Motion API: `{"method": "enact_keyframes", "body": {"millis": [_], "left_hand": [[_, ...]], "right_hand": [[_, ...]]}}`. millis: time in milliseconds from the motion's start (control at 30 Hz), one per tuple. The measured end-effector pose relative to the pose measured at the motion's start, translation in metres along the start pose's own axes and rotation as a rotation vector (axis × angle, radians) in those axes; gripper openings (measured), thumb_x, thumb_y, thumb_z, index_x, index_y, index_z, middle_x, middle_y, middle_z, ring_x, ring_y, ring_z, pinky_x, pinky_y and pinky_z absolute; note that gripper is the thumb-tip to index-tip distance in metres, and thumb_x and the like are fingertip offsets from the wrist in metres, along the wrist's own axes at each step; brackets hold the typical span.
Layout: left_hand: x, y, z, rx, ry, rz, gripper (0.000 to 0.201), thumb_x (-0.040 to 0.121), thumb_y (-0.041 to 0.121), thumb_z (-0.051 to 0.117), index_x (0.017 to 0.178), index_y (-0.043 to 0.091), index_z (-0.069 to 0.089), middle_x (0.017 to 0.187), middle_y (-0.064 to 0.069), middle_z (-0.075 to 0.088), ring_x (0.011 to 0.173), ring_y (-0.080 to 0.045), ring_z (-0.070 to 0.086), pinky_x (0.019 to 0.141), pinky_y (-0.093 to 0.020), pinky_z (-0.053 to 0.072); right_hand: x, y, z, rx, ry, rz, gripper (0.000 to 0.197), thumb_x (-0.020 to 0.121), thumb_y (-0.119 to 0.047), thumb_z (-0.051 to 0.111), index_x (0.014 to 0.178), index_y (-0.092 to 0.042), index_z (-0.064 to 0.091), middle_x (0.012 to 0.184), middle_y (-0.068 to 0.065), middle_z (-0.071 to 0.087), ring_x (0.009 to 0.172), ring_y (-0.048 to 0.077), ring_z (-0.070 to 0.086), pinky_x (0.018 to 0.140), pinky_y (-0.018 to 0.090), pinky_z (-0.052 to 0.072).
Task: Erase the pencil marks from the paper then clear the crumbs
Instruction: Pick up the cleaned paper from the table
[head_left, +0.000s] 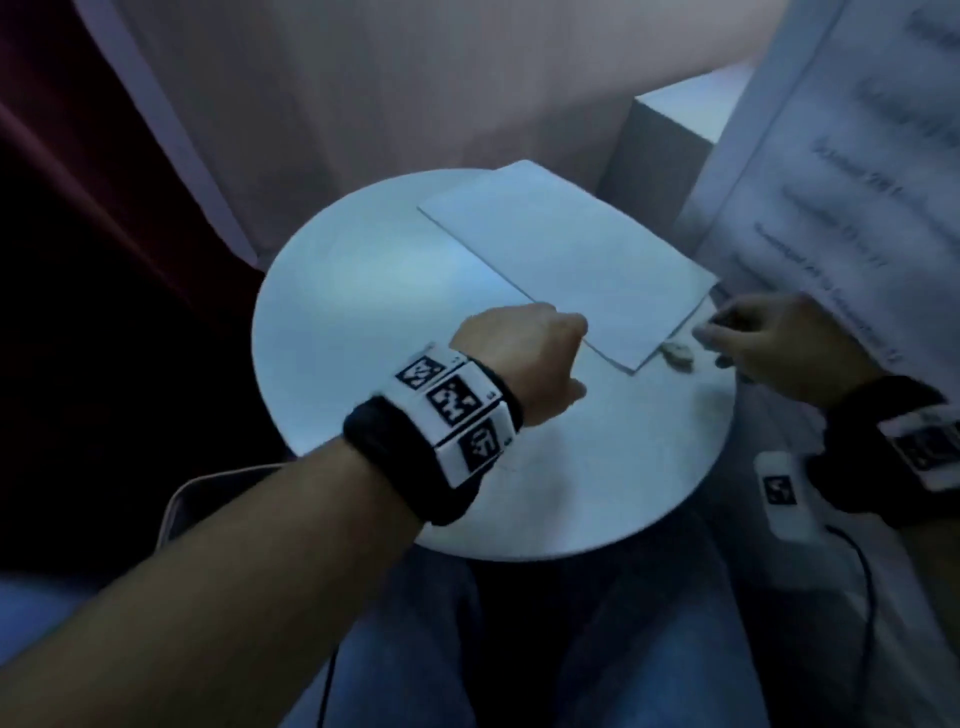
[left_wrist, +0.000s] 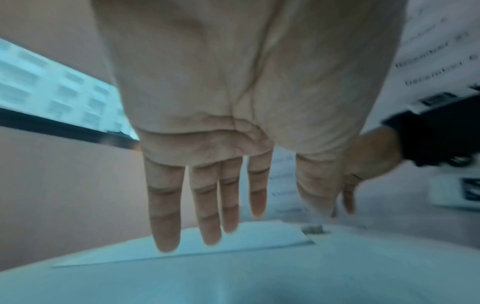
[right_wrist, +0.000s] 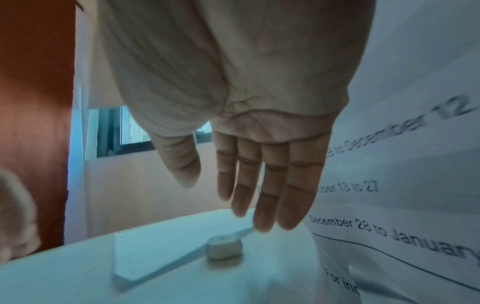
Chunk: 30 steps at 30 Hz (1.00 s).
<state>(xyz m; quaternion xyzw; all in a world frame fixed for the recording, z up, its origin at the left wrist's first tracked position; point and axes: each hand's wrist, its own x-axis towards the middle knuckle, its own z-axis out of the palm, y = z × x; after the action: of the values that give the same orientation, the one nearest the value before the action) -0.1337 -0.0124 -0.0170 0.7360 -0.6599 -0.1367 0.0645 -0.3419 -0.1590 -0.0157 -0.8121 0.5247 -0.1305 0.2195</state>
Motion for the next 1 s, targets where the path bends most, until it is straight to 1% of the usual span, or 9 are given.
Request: {"method": "enact_keyframes", "body": {"millis": [233,333,400,567,633,700,800,900,1000], "left_hand": [[0.08,0.043,0.03,0.14,-0.146,0.043,0.042,0.091,0.054,0.058,0.125,0.029,0.056,0.113,-0.006,0.055,0.104,-0.033,0.058,0.072,-0.038,0.043],[0.083,0.052,0.028,0.2,-0.083,0.049,0.016,0.095,0.026,0.056,0.087,0.015,0.065,0.078,-0.006,0.056,0.072,-0.027,0.057,0.059,-0.029,0.038],[0.081,0.056,0.026,0.258,-0.052,0.067,0.029,0.089,0.007,0.055,0.063,0.011,0.045,0.06,-0.003,0.041,0.053,-0.018,0.042,0.051,-0.024,0.026],[0.075,0.055,0.02,0.242,-0.091,0.086,0.027,0.093,0.041,0.061,0.083,0.017,0.063,0.068,-0.003,0.048,0.066,-0.026,0.049,0.058,-0.03,0.035],[0.068,0.054,0.018,0.251,-0.074,0.079,0.028,0.094,0.035,0.061,0.076,0.015,0.056,0.065,-0.001,0.043,0.065,-0.025,0.049,0.057,-0.028,0.031],[0.056,0.051,0.014,0.291,-0.027,0.053,0.034,0.093,0.023,0.061,0.068,0.013,0.041,0.069,-0.003,0.051,0.062,-0.024,0.049,0.058,-0.03,0.032],[0.024,0.038,0.0,0.275,-0.005,-0.025,0.028,0.096,0.028,0.059,0.076,0.018,0.042,0.097,-0.006,0.066,0.088,-0.031,0.064,0.065,-0.032,0.035],[-0.02,0.016,-0.01,0.211,0.013,-0.131,0.029,0.1,0.047,0.049,0.091,0.02,0.054,0.103,-0.003,0.066,0.097,-0.028,0.063,0.067,-0.032,0.035],[-0.06,-0.01,-0.006,0.179,0.018,-0.184,0.029,0.103,0.048,0.036,0.109,0.024,0.051,0.108,0.002,0.06,0.104,-0.024,0.057,0.071,-0.034,0.042]], "right_hand": [[0.1,0.015,0.017,-0.267,-0.089,0.189,0.05,0.089,-0.037,0.06,0.123,-0.001,0.054,0.126,0.02,0.059,0.111,0.033,0.057,0.078,0.029,0.037],[0.127,0.019,0.017,-0.208,-0.111,0.254,0.062,0.091,-0.038,0.06,0.136,0.001,0.043,0.139,0.019,0.05,0.123,0.035,0.051,0.084,0.031,0.036],[0.137,0.021,0.018,-0.144,-0.14,0.261,0.06,0.09,-0.03,0.062,0.138,-0.001,0.043,0.14,0.018,0.05,0.125,0.035,0.05,0.09,0.032,0.038],[0.142,0.018,0.014,-0.078,0.027,0.175,0.026,0.08,-0.003,0.057,0.101,-0.007,0.071,0.104,0.014,0.071,0.095,0.031,0.065,0.075,0.027,0.045],[0.136,0.006,0.006,-0.04,0.081,0.125,0.022,0.079,0.0,0.053,0.09,-0.005,0.072,0.088,0.013,0.071,0.08,0.03,0.068,0.067,0.029,0.051],[0.124,-0.012,-0.005,0.111,0.068,0.088,0.023,0.08,0.002,0.053,0.097,-0.003,0.068,0.086,0.015,0.069,0.066,0.029,0.069,0.061,0.033,0.058],[0.093,-0.043,-0.018,0.465,0.002,0.077,0.037,0.083,0.009,0.055,0.116,-0.004,0.062,0.101,0.018,0.061,0.062,0.029,0.068,0.062,0.038,0.062],[0.045,-0.065,-0.012,0.653,-0.033,0.042,0.044,0.083,0.015,0.053,0.119,-0.007,0.062,0.077,0.016,0.062,0.056,0.022,0.065,0.059,0.035,0.062],[-0.009,-0.067,0.016,0.72,-0.066,0.05,0.024,0.09,0.006,0.055,0.108,-0.004,0.068,0.06,0.005,0.064,0.052,0.018,0.064,0.049,0.025,0.057]]}}
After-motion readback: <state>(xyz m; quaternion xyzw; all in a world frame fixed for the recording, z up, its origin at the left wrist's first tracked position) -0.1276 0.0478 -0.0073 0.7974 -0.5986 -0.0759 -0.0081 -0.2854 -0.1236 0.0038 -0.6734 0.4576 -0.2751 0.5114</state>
